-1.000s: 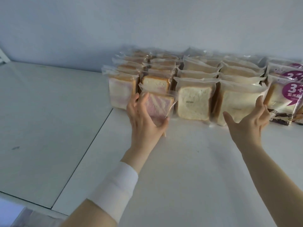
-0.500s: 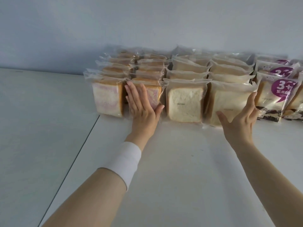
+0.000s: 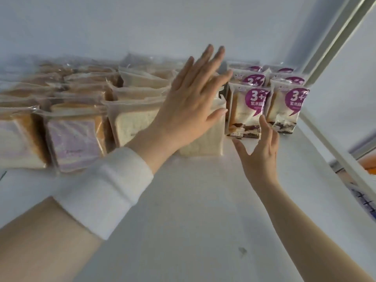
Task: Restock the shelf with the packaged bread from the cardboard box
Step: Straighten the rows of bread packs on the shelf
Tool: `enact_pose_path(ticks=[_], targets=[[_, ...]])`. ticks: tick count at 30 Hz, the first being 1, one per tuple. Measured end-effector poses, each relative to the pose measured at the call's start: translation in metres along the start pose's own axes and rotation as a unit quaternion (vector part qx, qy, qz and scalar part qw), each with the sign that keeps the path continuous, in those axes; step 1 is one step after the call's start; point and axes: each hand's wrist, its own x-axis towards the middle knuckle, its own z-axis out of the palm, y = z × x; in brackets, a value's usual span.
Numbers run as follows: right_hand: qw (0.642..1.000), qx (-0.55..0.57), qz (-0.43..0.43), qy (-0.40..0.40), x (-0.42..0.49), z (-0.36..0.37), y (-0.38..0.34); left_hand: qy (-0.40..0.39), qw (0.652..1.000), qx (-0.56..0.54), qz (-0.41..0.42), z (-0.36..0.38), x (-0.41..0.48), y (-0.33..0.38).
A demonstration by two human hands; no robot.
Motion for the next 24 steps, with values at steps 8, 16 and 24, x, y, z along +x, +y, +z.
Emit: enact_pose_path(ticks=[8,16,24], targets=[[0.998,-0.014,-0.047,-0.037,0.066,-0.007,0.061,-0.281,0.959,0.009,-0.043,0.100,0.147,0.017],[0.987,0.134,-0.077,-0.051,0.084,0.025,0.064,-0.322,0.946,-0.003,-0.047,0.116,0.157,-0.007],[0.973,0.197,-0.006,-0.118,0.099,0.038,0.053,-0.345,0.938,0.006,-0.043,0.111,0.156,-0.015]])
